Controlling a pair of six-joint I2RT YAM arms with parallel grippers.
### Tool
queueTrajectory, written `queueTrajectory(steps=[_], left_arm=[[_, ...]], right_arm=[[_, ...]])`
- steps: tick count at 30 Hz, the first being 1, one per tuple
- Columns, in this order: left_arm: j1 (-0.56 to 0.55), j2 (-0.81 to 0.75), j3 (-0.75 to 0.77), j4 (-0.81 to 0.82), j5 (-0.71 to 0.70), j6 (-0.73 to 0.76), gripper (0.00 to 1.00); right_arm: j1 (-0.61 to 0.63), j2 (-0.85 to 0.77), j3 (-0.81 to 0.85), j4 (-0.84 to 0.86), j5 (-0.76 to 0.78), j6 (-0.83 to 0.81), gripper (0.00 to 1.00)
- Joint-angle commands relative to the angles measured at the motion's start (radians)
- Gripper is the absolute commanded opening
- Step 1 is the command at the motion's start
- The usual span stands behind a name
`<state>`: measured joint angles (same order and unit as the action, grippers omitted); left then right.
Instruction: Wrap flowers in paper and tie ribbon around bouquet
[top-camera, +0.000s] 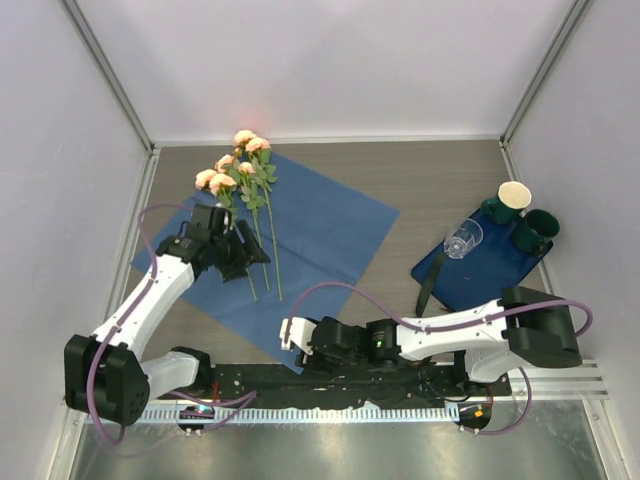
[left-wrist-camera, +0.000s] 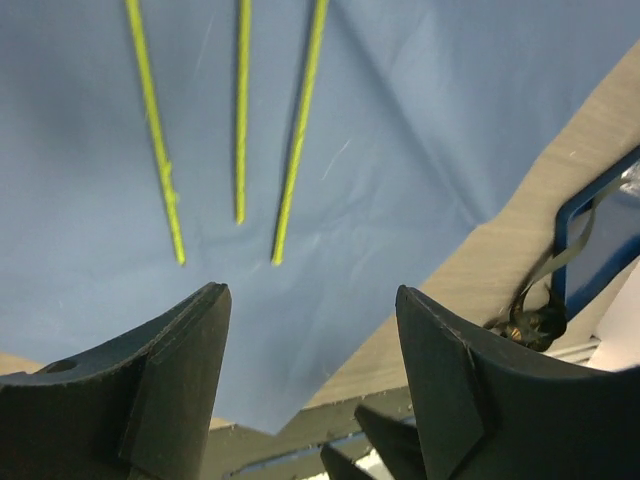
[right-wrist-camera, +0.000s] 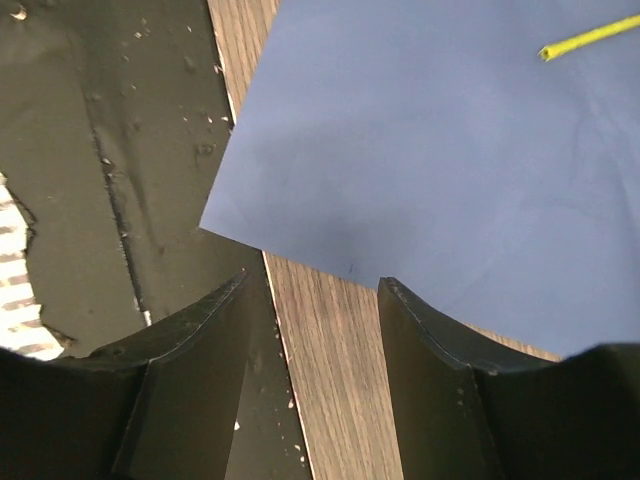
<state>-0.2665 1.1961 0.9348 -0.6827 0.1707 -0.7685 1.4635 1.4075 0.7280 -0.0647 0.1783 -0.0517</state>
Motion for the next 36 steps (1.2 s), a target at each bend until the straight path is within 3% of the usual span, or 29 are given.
queueTrajectory(steps=[1,4,6,8,9,10,11,14,17,20,27,36], left_arm=[[0.006,-0.081,-0.152,0.083,0.115,-0.13,0.73],[0.006,-0.131,-0.212,0.095,0.124,-0.175,0.77],[0.004,-0.15,-0.252,0.11,0.125,-0.211,0.72],[0.004,-0.165,-0.316,0.165,0.164,-0.233,0.68],[0.004,-0.159,-0.332,0.217,0.183,-0.239,0.66],[0.004,-0.133,-0.346,0.238,0.205,-0.242,0.62],[0.001,-0.116,-0.365,0.261,0.248,-0.242,0.51],[-0.025,-0.029,-0.367,0.313,0.276,-0.23,0.36],[-0.056,0.026,-0.364,0.321,0.254,-0.216,0.24],[-0.076,0.055,-0.378,0.331,0.234,-0.215,0.1],[-0.126,0.117,-0.412,0.333,0.158,-0.226,0.0],[-0.134,0.14,-0.491,0.362,0.076,-0.262,0.0]], right_arm=[[-0.002,0.048,-0.01,0.167,0.022,-0.011,0.58],[-0.003,0.083,0.019,0.138,0.122,-0.001,0.57],[-0.011,0.082,0.019,0.138,0.151,0.024,0.58],[-0.044,0.091,0.06,0.096,0.211,0.201,0.58],[-0.069,0.097,0.123,-0.008,0.202,0.281,0.57],[-0.089,0.097,0.148,-0.048,0.228,0.466,0.56],[-0.091,0.093,0.168,-0.084,0.228,0.549,0.57],[-0.121,0.071,0.174,-0.167,0.173,0.933,0.57],[-0.135,0.044,0.085,-0.139,0.126,1.247,0.56],[-0.135,0.013,-0.011,-0.042,0.11,1.436,0.54],[-0.101,0.071,-0.062,-0.013,0.124,1.644,0.52],[-0.077,0.174,-0.111,0.126,0.139,1.779,0.52]])
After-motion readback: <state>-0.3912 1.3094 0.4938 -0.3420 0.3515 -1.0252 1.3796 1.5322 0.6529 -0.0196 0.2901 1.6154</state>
